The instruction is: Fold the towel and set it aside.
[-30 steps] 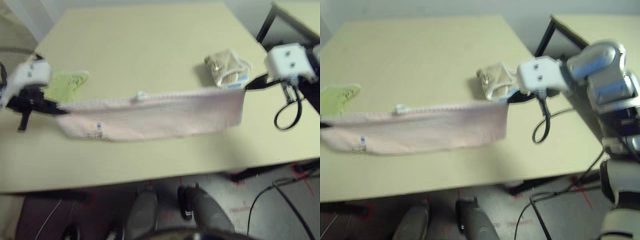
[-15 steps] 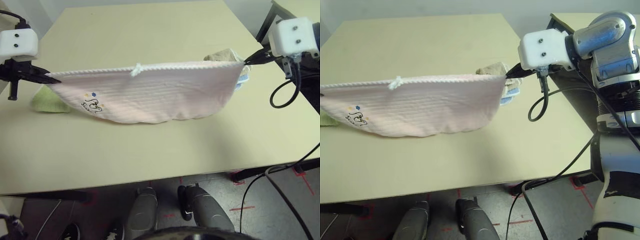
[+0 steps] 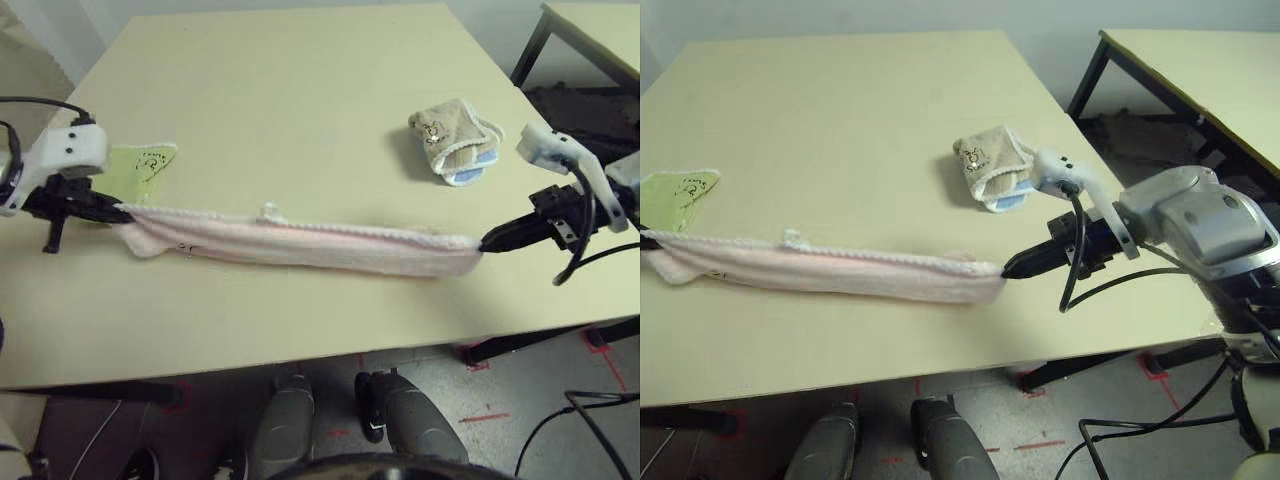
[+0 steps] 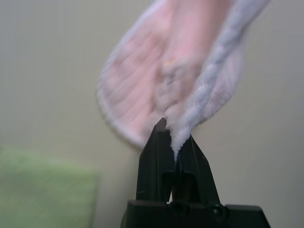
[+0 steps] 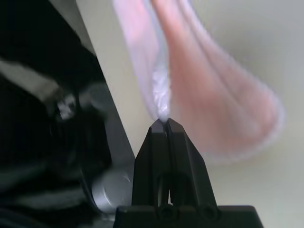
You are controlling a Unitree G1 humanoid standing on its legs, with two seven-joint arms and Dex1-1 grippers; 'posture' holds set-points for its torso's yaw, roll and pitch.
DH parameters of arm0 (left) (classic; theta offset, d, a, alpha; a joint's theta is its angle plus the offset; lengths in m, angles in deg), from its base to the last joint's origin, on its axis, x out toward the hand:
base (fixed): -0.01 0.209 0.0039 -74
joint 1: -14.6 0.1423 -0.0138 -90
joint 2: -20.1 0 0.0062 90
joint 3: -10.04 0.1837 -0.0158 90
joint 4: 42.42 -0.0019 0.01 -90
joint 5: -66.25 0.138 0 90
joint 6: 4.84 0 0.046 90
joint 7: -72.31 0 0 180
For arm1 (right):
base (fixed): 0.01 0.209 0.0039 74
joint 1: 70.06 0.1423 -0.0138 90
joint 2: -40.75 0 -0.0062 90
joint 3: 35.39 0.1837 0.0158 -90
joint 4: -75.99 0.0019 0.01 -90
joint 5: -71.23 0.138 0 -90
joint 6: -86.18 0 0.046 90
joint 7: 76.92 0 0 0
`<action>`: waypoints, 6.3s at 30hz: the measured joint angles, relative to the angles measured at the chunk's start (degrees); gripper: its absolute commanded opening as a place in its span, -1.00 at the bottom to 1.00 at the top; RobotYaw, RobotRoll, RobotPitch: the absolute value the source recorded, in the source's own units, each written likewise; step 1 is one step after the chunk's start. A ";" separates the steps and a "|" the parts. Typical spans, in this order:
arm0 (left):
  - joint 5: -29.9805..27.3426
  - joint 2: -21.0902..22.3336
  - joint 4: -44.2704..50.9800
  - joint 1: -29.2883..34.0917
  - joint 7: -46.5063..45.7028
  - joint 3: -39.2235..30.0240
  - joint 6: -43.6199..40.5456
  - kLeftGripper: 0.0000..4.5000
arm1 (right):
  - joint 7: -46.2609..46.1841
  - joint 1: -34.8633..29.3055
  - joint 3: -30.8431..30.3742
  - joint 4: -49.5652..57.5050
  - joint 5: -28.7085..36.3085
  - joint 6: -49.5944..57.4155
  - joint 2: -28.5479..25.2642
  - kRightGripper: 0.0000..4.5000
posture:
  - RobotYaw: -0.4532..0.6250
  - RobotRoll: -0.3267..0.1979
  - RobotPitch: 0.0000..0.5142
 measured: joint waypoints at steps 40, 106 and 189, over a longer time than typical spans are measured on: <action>-2.37 0.50 5.95 2.92 0.00 -1.26 -4.81 -1.00 | -8.69 5.88 -7.98 3.18 -23.96 -9.56 8.99 0.98 | 0.01 0.25 -0.44; -1.87 10.66 6.29 -5.26 -0.03 0.56 -10.85 -1.00 | 8.86 21.03 -12.08 -2.23 -23.58 -33.23 -3.94 -0.99 | 0.01 0.25 -0.49; 2.97 4.22 7.70 8.81 0.04 -0.53 0.45 -1.00 | 4.91 3.11 -4.61 -8.14 -30.26 -40.18 6.34 -0.99 | 0.05 0.25 -0.41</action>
